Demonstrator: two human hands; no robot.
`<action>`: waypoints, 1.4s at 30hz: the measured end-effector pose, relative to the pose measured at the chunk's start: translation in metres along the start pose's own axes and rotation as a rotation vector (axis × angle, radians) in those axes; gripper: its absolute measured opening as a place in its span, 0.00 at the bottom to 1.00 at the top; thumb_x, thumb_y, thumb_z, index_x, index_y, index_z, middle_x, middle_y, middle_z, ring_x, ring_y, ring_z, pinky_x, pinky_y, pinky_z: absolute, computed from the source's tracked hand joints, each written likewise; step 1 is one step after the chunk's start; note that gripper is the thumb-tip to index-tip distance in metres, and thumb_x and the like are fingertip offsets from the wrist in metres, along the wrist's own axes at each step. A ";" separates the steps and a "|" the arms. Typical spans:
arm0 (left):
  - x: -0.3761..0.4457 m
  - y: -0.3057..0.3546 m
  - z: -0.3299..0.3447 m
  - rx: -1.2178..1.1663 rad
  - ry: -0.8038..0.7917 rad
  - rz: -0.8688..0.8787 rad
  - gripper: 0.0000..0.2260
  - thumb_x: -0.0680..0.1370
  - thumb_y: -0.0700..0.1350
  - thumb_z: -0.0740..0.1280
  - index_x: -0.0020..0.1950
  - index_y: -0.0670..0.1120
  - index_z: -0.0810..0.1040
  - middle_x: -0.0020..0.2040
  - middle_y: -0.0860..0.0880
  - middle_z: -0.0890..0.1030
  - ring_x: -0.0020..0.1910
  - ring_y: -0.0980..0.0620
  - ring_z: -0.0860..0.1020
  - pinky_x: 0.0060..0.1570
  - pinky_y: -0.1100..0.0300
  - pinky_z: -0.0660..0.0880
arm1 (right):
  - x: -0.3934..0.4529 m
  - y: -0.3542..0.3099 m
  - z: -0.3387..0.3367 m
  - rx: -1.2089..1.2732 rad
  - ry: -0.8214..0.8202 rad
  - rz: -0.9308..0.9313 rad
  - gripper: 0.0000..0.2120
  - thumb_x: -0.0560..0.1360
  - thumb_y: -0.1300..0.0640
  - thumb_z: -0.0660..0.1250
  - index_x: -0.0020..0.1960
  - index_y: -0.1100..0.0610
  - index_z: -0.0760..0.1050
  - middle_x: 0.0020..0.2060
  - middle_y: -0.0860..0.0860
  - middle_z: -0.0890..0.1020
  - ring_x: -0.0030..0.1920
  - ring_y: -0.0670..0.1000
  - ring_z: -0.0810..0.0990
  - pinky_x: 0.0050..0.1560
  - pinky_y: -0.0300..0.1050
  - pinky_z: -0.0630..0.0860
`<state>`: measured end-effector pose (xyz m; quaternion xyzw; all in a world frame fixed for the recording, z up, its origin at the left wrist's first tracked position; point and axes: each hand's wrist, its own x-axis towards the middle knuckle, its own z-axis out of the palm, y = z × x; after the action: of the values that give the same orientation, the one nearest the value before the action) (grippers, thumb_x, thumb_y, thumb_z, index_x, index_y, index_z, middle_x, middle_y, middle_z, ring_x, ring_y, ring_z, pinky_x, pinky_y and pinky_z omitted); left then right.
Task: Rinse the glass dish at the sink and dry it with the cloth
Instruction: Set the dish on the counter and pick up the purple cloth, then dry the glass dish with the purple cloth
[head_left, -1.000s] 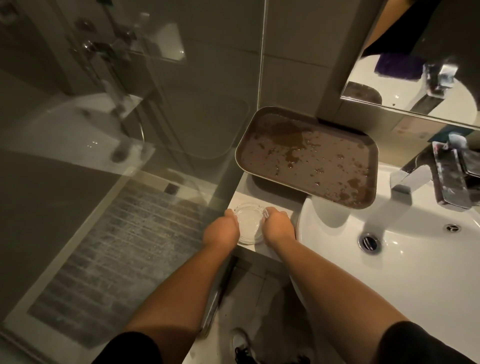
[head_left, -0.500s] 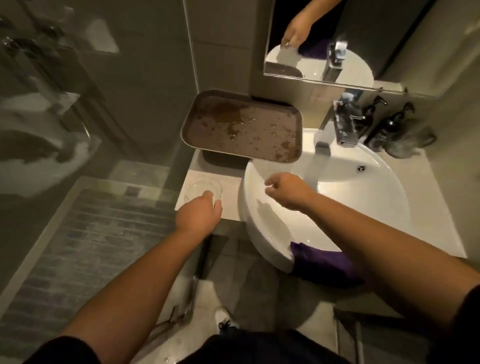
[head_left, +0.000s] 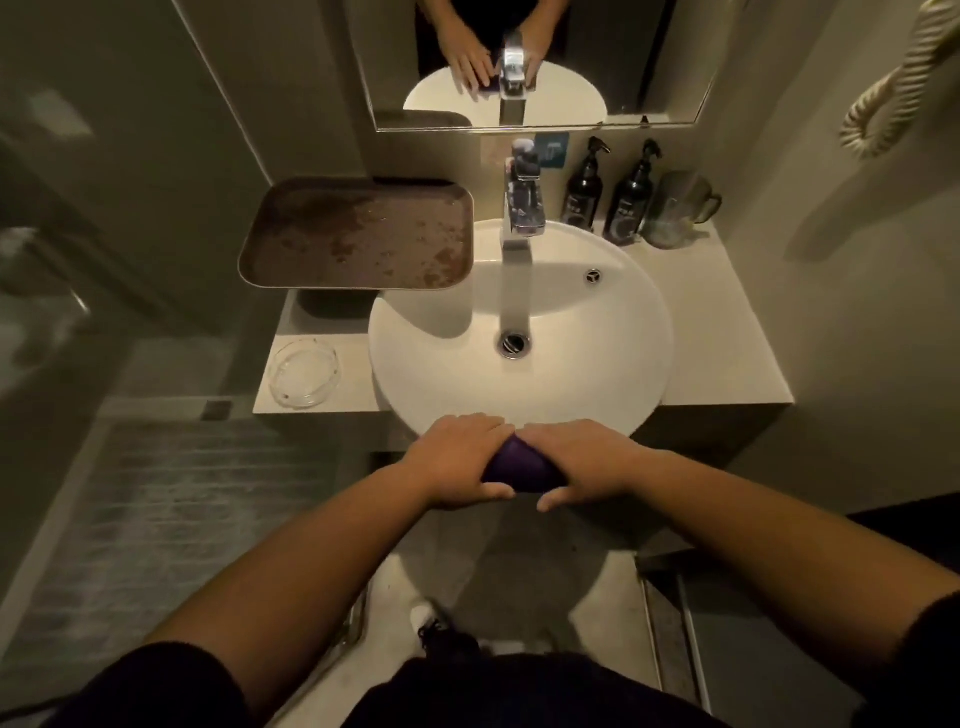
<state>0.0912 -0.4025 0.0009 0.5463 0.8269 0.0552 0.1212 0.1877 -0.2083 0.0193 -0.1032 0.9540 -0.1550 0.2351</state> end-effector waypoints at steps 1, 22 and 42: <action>0.000 0.003 0.002 0.011 0.008 0.003 0.27 0.70 0.67 0.62 0.63 0.54 0.71 0.56 0.52 0.79 0.52 0.50 0.77 0.53 0.51 0.73 | -0.001 0.000 0.006 -0.046 0.047 -0.025 0.31 0.71 0.35 0.67 0.68 0.48 0.66 0.59 0.49 0.79 0.56 0.52 0.78 0.58 0.51 0.74; -0.059 -0.067 -0.061 -1.328 0.324 -0.439 0.09 0.75 0.50 0.68 0.55 0.52 0.82 0.51 0.47 0.85 0.52 0.48 0.83 0.52 0.54 0.80 | 0.046 -0.045 -0.073 1.502 -0.049 -0.112 0.17 0.76 0.64 0.67 0.65 0.57 0.78 0.59 0.60 0.81 0.57 0.60 0.81 0.53 0.46 0.78; -0.095 -0.233 -0.003 -0.874 0.581 -1.300 0.10 0.81 0.45 0.57 0.55 0.42 0.75 0.49 0.40 0.82 0.47 0.41 0.79 0.46 0.53 0.74 | 0.326 -0.148 -0.099 -0.779 -0.159 -0.483 0.23 0.76 0.56 0.68 0.70 0.53 0.69 0.65 0.56 0.72 0.62 0.60 0.74 0.55 0.54 0.77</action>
<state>-0.0816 -0.5820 -0.0354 -0.1719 0.8799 0.4287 0.1115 -0.1250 -0.4094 0.0177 -0.4147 0.8687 0.1729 0.2083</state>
